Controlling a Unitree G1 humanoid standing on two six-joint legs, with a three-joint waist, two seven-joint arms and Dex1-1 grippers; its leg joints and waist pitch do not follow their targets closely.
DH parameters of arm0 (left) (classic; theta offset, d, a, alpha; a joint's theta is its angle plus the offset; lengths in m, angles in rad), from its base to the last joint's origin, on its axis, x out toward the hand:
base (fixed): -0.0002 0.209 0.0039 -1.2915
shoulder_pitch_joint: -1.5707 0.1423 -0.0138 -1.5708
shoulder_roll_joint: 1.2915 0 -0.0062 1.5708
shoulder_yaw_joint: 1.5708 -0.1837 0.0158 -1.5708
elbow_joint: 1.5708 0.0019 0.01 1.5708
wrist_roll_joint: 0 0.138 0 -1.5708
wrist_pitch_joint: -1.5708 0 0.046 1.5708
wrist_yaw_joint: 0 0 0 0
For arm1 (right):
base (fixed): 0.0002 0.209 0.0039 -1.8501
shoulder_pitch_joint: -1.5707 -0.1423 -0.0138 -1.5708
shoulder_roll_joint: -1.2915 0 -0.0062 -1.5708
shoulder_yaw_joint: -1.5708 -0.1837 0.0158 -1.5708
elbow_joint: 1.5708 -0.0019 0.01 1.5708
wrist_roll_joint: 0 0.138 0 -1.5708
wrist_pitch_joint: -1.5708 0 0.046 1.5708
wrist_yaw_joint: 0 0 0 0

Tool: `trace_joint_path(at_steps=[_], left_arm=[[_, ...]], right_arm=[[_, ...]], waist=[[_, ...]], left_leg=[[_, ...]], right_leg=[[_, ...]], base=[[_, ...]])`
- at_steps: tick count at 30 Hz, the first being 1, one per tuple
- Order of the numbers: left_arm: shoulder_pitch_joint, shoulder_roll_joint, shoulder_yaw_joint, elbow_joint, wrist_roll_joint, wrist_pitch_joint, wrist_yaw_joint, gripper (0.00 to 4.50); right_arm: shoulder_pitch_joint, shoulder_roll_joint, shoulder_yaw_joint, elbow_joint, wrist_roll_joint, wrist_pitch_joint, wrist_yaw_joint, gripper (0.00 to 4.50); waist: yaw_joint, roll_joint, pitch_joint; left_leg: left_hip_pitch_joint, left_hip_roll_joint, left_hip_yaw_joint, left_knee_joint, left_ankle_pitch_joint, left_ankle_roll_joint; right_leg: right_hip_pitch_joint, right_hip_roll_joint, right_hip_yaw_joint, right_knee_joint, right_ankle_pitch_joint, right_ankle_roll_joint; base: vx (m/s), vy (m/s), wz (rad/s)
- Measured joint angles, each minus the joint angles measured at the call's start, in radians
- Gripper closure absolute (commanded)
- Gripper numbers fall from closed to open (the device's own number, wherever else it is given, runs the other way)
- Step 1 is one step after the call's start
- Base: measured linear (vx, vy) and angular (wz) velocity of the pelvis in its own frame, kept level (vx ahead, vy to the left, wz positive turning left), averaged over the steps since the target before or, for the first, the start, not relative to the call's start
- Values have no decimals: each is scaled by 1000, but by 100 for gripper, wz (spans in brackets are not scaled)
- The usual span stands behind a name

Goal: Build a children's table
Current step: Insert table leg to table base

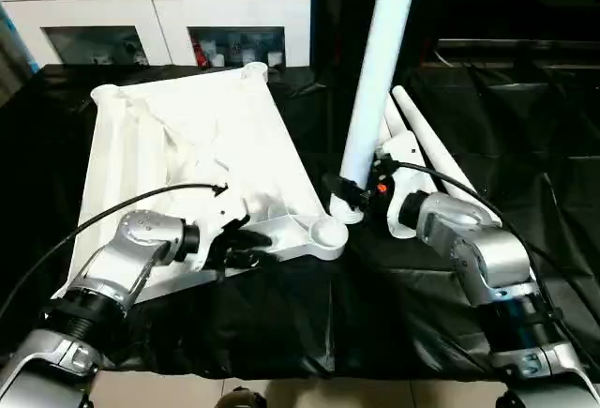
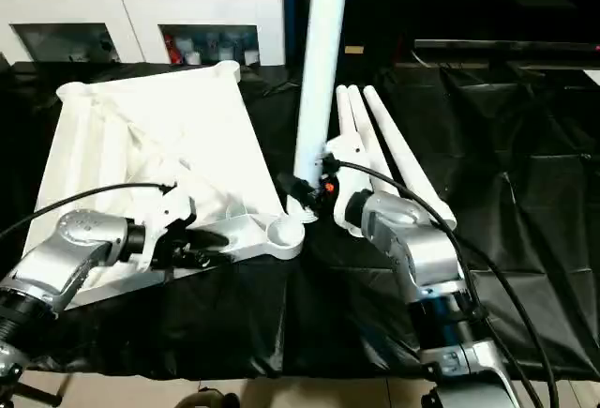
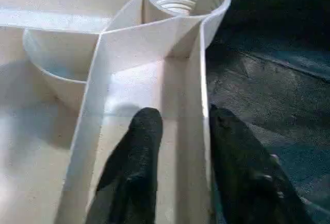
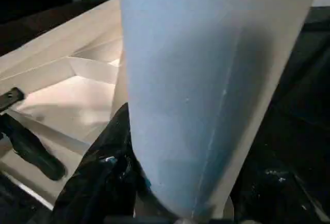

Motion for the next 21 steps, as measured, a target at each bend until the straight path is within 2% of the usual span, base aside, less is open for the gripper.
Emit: trace_joint_path(at_steps=[2, 5, 13, 17, 21], left_arm=[[-1, 0, 2, 7, 0, 0, -8, 342], [-5, 1, 3, 13, 1, -3, -17, 353], [-2, 0, 5, 9, 0, 1, -27, 419], [0, 0, 5, 6, 5, -9, -29, 445], [0, -13, 9, 6, 21, -29, -1, 450]], right_arm=[[-4, 0, 8, 8, -6, -3, 17, 261], [-9, 2, 19, 22, -10, -9, 19, 261], [-9, 11, 20, 22, -9, -9, 39, 261], [-9, 12, 20, 22, -9, -9, 41, 261], [-9, 12, 21, 16, -7, -7, 51, 261]], waist=[[0, 0, 0], [1, -2, 0], [2, -2, 0], [2, -2, 0], [5, -2, 0]], left_leg=[[0, 0, 0, 0, 0, 0], [0, 0, 0, 0, 0, 0], [0, 0, 0, 0, 0, 0], [0, 0, 0, 0, 0, 0], [1, 0, 0, 0, 0, 0]], right_leg=[[0, 0, 0, 0, 0, 0], [0, 0, 0, 0, 0, 0], [0, 0, 0, 1, 0, 0], [0, 0, 0, 1, 0, 0], [0, 0, 0, 2, 0, 0]], base=[[0, 0, 0], [0, 0, 0], [0, 0, 0], [0, 0, 0], [0, 0, 0]])
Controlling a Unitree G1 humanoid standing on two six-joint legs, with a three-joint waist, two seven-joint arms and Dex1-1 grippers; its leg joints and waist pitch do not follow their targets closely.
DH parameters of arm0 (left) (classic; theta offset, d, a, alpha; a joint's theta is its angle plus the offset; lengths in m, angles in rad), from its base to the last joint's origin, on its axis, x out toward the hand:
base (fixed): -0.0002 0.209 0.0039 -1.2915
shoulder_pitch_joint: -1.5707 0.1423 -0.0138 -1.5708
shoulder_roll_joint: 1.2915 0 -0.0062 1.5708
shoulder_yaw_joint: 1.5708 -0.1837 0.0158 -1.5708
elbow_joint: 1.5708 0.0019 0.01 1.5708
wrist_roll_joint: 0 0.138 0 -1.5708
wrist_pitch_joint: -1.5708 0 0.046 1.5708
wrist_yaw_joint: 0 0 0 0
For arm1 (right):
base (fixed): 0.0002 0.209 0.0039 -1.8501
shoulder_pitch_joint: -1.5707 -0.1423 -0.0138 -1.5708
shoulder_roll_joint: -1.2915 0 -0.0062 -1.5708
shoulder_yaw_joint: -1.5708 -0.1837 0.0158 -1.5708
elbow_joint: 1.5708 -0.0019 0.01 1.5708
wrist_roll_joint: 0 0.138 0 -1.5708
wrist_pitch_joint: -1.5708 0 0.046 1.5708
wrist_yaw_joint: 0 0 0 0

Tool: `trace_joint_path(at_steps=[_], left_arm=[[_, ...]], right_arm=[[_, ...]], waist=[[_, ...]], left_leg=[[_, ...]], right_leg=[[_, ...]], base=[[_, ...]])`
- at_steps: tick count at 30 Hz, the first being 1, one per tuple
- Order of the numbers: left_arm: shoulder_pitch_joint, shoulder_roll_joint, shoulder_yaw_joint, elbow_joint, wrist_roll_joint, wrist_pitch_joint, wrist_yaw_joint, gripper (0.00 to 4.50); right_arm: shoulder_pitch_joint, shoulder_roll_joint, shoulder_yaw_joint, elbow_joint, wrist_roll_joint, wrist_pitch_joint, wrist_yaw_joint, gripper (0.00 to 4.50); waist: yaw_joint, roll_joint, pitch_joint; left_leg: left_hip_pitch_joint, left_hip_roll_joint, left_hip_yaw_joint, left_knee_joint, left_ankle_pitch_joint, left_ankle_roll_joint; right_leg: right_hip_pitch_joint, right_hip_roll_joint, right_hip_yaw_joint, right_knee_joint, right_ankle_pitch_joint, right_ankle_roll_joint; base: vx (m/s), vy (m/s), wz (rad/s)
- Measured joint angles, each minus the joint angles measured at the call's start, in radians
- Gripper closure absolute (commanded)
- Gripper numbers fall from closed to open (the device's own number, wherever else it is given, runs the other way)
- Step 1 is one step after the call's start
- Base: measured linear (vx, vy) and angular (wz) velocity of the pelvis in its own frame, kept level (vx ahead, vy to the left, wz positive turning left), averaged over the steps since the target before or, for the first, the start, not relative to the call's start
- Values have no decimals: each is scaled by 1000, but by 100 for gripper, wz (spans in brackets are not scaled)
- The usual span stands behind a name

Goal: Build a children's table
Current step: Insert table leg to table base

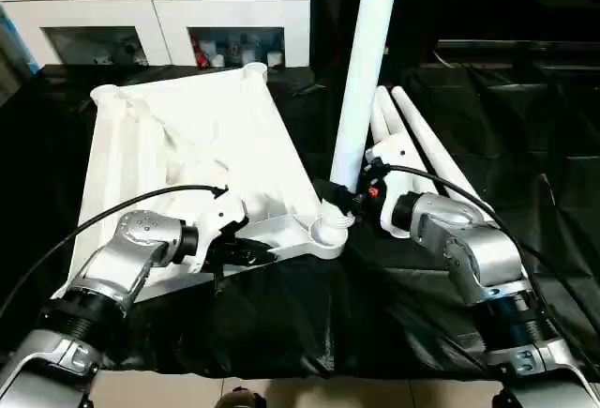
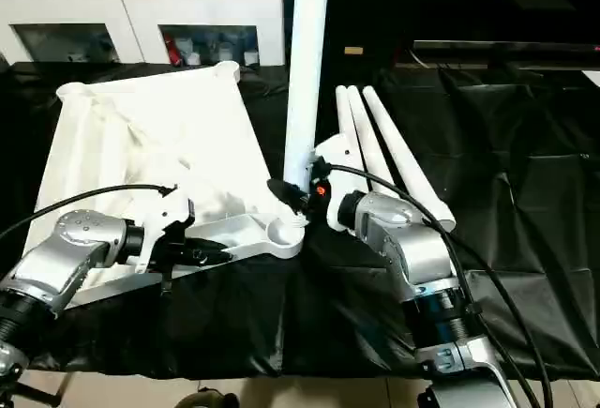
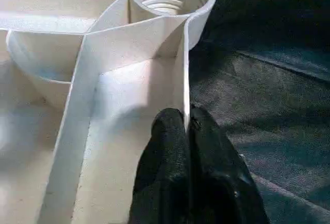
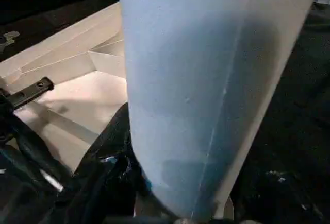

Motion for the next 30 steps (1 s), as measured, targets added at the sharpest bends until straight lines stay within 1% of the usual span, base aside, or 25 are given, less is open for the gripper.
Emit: trace_joint_path(at_steps=[10, 21, 23, 26, 30], left_arm=[[-3, -26, 3, 1, 31, -32, 15, 450], [-14, -49, 6, 23, 36, -41, 16, 450], [-14, -57, 17, 29, 35, -41, 6, 450], [-14, -61, 23, 33, 35, -41, -1, 450], [-14, -62, 24, 35, 35, -41, -2, 450]], right_arm=[[5, 0, 34, 0, 0, 13, 34, 261], [19, -23, 46, -8, -16, 16, 39, 261], [23, -22, 42, -7, -23, 7, 35, 261], [27, -9, 33, 7, -24, -11, 25, 261], [35, 20, 0, 46, -2, -45, 20, 261]], waist=[[13, -1, 0], [15, 0, 0], [18, -1, 0], [18, 0, -1], [17, 1, -1]], left_leg=[[0, 0, 0, 0, 0, 0], [0, 0, 1, 0, 0, 0], [0, 0, 1, 0, 0, 0], [0, -1, 1, 0, 0, 0], [0, -1, 1, 0, 0, 0]], right_leg=[[0, 0, 0, 0, 0, -1], [0, -1, 0, 0, 0, -1], [0, -1, 0, 0, 0, -1], [0, -1, 0, -1, 0, -1], [0, -1, 0, -1, 0, -1]], base=[[0, 0, 0], [0, 0, 0], [0, 0, 0], [0, 0, 0], [0, 0, 0]])
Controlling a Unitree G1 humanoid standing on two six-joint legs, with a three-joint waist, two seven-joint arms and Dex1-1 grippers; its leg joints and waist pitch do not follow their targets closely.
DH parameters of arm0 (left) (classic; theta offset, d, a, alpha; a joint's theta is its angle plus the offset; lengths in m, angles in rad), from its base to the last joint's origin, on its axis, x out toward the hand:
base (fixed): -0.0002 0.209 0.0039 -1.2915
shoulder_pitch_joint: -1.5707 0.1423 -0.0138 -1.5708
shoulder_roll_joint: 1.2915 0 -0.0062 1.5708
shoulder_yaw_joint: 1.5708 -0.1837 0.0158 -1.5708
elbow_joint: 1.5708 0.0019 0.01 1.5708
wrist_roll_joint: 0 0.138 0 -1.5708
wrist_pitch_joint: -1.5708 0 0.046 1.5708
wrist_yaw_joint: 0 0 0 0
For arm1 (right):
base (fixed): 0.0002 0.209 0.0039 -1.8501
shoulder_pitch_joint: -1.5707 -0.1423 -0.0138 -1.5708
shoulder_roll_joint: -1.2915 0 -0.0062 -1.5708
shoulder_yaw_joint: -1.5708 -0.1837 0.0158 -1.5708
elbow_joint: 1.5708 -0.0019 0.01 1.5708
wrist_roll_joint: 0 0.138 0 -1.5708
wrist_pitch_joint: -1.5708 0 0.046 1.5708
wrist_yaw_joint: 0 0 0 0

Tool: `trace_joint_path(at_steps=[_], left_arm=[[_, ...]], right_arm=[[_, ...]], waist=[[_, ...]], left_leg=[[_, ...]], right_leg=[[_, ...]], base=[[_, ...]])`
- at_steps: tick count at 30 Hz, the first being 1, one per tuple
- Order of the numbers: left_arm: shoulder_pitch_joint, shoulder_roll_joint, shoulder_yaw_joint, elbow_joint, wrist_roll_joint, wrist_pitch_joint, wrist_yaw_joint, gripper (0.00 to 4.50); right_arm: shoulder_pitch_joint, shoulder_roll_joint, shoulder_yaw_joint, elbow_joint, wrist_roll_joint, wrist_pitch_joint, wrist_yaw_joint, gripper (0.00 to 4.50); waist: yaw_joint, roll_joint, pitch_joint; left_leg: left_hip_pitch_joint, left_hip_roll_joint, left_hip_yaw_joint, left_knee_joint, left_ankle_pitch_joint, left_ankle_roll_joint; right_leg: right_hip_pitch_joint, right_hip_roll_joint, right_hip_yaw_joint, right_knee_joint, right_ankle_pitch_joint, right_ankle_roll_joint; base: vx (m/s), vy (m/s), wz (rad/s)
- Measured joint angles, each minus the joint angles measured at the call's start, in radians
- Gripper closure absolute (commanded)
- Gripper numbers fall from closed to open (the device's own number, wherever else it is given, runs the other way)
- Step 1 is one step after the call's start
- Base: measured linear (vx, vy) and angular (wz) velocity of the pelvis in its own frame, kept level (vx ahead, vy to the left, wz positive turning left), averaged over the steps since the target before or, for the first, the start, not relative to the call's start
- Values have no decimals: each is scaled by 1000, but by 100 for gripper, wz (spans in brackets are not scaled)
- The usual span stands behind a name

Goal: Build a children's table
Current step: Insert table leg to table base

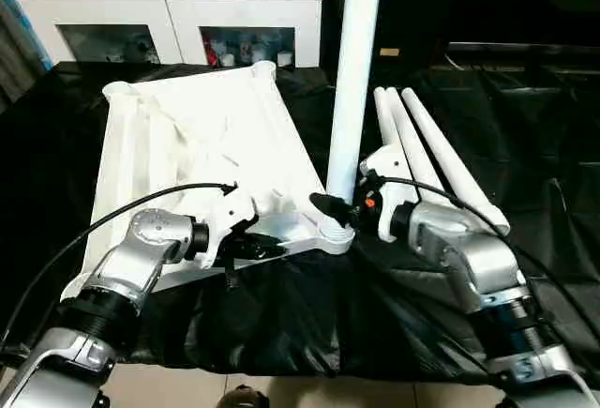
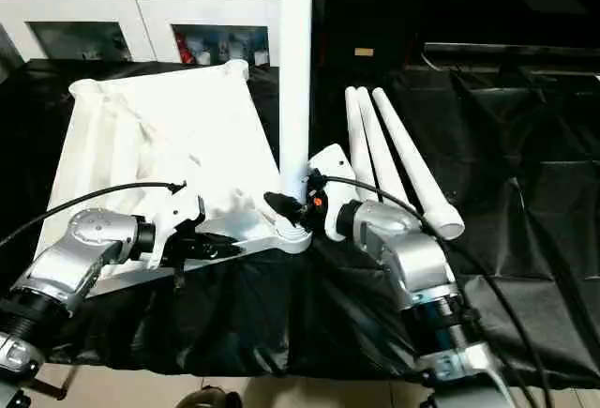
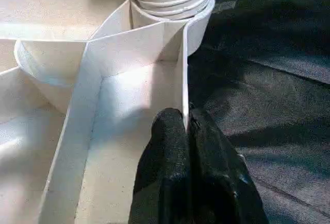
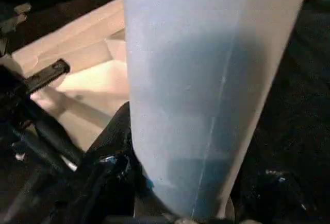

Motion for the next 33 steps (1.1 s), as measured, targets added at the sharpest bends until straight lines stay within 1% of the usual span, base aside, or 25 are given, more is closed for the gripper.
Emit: trace_joint_path(at_steps=[4, 8, 10, 12, 14, 16, 19, 23, 27, 30, 33], left_arm=[[0, -3, 0, 2, 1, 0, 4, 450], [0, -10, 0, 8, 14, -3, 8, 450], [-1, -15, 0, 9, 27, -13, 8, 450], [-1, -21, 0, 17, 35, -27, 11, 450], [-11, -36, -5, 40, 42, -41, 20, 450], [-15, -46, -6, 57, 44, -48, 30, 450], [-18, -51, -6, 67, 51, -57, 43, 450], [-24, -59, -6, 77, 60, -63, 45, 450], [-30, -57, -6, 93, 64, -81, 42, 450], [-34, -53, -6, 105, 64, -89, 38, 450], [-44, -47, -6, 122, 72, -101, 25, 450]], right_arm=[[26, 13, -37, 17, 38, -28, 1, 261], [66, 21, -84, 35, 81, -71, 15, 261], [87, 22, -93, 37, 89, -100, 22, 261], [116, 29, -99, 36, 89, -142, 23, 261], [158, 30, -98, 40, 78, -224, 18, 261], [188, 30, -83, 35, 52, -289, 6, 261], [204, 29, -73, 26, 30, -327, -10, 261], [203, 13, -43, -2, -11, -330, -31, 261], [146, -30, 12, -3, -59, -285, -6, 261], [119, -37, 27, 8, -77, -269, 13, 261], [69, -54, 50, 36, -91, -237, 52, 261]], waist=[[1, 1, 0], [5, 6, -4], [7, 6, -4], [11, 8, -6], [19, 12, -9], [20, 15, -12], [19, 15, -12], [18, 15, -12], [16, 14, -13], [12, 13, -14], [3, 11, -14]], left_leg=[[0, 0, 0, 0, 0, 0], [0, -1, 0, 0, 0, 0], [0, -1, 0, 0, 0, 0], [1, -1, 0, 0, 0, 0], [1, -2, 0, 0, 0, 0], [2, -3, 0, 0, 0, 0], [2, -3, 0, 0, 0, 0], [2, -5, 0, -1, 0, 0], [2, -6, 0, -1, 0, 0], [3, -6, 0, -3, 0, 0], [3, -6, 0, -4, 0, 0]], right_leg=[[0, 0, 0, 0, 0, 0], [1, -1, 0, -1, 0, 0], [1, -1, 0, -1, 0, 0], [2, -2, 0, -2, 0, 0], [2, -3, -1, -2, -1, 1], [3, -4, -1, -2, -1, 1], [3, -4, -1, -2, -3, 5], [2, -6, -1, -2, -3, 5], [3, -7, -1, -2, -3, 5], [2, -7, -1, -2, -3, 5], [2, -7, -2, -2, -2, 5]], base=[[0, 0, 0], [0, 0, 0], [0, 0, 0], [0, 0, 0], [0, 0, 0], [0, 0, 0], [0, 0, 0], [0, 0, 0], [0, 0, 0], [0, 0, 0], [0, 0, 0]])
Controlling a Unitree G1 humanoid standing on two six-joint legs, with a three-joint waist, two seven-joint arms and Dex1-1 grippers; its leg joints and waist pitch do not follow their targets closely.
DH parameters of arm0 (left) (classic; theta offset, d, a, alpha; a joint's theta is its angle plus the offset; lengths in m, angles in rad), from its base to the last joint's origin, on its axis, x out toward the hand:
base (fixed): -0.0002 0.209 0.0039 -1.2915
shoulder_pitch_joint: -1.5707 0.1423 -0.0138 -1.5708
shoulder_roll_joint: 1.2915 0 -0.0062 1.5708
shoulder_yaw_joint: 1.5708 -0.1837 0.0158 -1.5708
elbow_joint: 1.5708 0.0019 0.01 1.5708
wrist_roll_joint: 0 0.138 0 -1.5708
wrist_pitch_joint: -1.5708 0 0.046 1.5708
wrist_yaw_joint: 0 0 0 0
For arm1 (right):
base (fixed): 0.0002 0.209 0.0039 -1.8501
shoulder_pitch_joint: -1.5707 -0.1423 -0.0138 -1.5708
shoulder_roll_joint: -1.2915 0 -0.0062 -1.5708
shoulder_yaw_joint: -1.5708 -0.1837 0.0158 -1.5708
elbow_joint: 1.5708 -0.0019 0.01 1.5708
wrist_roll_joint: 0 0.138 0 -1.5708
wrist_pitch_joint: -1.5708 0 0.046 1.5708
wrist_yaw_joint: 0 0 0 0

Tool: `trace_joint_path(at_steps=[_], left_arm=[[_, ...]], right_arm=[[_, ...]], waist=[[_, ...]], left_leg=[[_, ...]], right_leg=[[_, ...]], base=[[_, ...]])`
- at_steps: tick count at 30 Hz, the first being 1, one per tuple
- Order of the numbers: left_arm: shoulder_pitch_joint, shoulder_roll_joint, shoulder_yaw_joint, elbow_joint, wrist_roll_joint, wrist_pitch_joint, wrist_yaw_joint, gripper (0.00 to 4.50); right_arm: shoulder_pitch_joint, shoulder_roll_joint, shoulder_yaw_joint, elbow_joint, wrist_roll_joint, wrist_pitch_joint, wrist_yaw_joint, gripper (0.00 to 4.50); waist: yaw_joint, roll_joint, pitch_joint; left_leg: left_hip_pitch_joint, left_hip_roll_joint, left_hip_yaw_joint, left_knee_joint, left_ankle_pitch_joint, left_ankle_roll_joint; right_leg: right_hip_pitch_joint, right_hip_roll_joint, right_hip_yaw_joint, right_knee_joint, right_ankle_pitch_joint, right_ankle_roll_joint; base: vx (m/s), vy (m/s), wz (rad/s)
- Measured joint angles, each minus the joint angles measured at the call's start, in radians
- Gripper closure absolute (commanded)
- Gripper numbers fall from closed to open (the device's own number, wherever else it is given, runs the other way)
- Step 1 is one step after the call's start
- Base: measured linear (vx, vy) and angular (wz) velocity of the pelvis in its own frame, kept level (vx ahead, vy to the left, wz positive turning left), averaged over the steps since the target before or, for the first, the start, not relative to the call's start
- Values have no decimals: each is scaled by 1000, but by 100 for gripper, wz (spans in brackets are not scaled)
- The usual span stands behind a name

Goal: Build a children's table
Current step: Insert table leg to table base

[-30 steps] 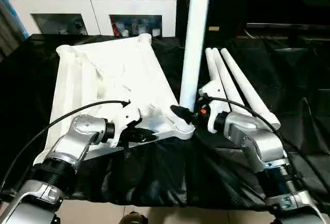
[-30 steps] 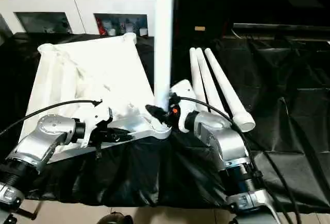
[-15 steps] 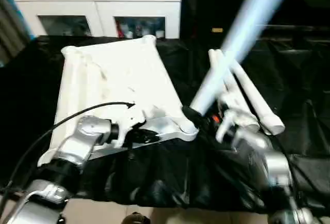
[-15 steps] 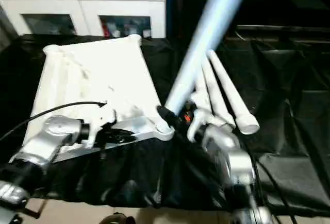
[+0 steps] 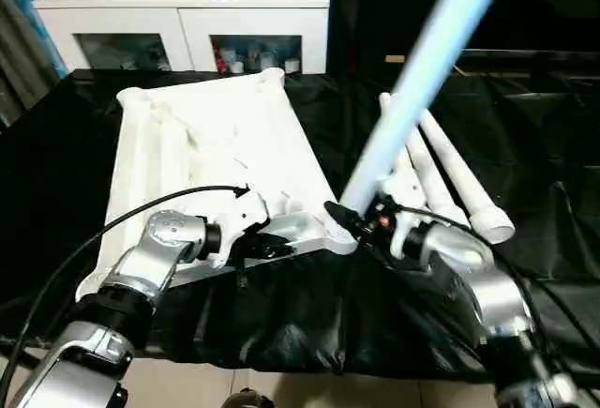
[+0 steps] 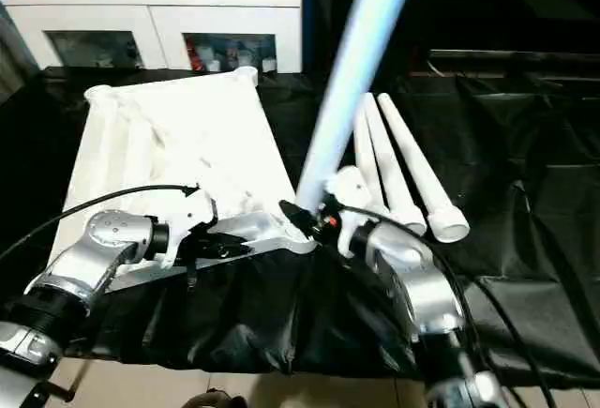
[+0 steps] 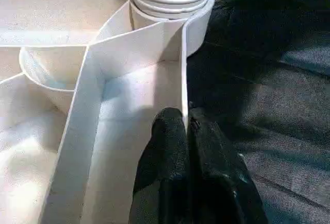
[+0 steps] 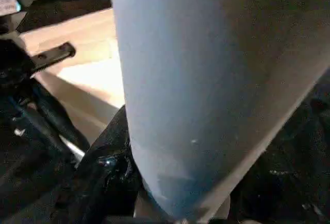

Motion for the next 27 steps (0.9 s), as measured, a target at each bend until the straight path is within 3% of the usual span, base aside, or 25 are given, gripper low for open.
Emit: trace_joint_path(at_steps=[5, 10, 14, 27], left_arm=[[-20, 8, -7, 24, 9, -11, -37, 450], [-44, 16, -10, 55, 16, -22, -73, 450], [-64, 17, -10, 84, 27, -38, -110, 450], [-101, 22, -20, 148, 29, -88, -197, 450]], right_arm=[[-70, -40, 45, 45, -21, 30, 96, 261], [-94, -47, 50, 81, -19, 33, 157, 261], [-94, -51, 50, 93, -5, 34, 205, 261], [-91, -75, 55, 99, 12, 5, 331, 261]], waist=[[-3, -13, -2], [-4, -23, -7], [-5, -27, -9], [15, -31, -10]], left_leg=[[0, 0, 0, -1, 0, 0], [0, 0, 0, -1, 0, 0], [0, 1, 0, -2, 0, 0], [1, 1, 2, -7, 0, 0]], right_leg=[[0, 0, 0, 0, 0, 0], [0, 0, -1, 0, 2, -3], [0, 0, -1, 0, 0, -2], [1, 0, -1, -5, -3, -4]], base=[[0, 0, 0], [0, 0, 0], [0, 0, 0], [0, 0, 0]])
